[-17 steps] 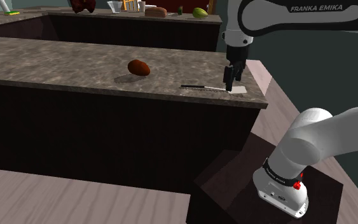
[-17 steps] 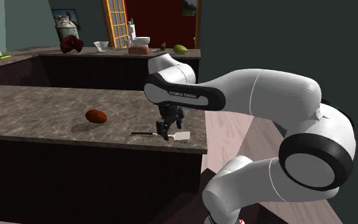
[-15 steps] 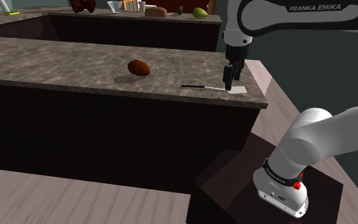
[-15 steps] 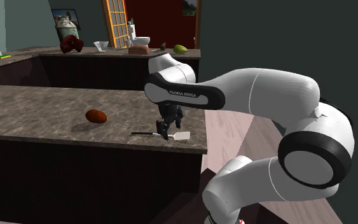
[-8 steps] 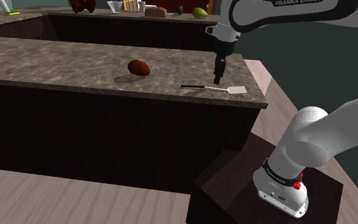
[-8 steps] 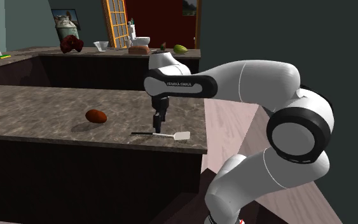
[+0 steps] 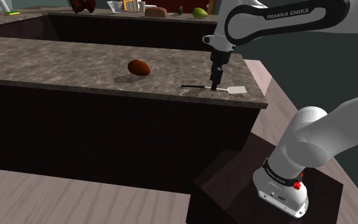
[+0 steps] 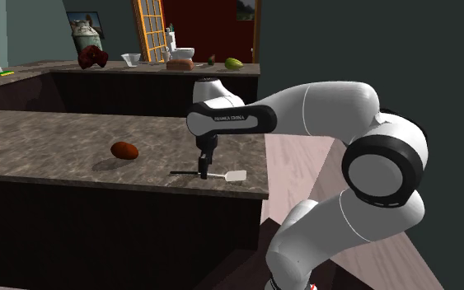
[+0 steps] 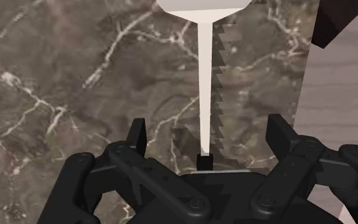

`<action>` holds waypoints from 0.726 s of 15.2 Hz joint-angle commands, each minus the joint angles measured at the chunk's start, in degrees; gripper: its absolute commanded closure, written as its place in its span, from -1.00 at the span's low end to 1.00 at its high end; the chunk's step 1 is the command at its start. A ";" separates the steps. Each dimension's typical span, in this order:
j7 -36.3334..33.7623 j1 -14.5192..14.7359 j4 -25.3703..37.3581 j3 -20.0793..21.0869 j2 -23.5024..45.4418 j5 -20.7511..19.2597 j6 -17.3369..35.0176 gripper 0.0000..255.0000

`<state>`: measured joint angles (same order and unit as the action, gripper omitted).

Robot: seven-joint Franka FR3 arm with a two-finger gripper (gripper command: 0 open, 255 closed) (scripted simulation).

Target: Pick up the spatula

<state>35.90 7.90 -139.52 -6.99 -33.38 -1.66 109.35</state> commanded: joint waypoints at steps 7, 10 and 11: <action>0.01 -0.03 -0.95 -0.02 -0.25 -0.03 0.74 1.00; 0.01 -0.03 -0.95 -0.02 -0.24 -0.03 0.73 1.00; 0.04 -0.03 -0.77 -0.04 -0.18 -0.04 0.62 1.00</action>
<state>35.93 7.87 -140.39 -7.02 -33.59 -1.69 110.04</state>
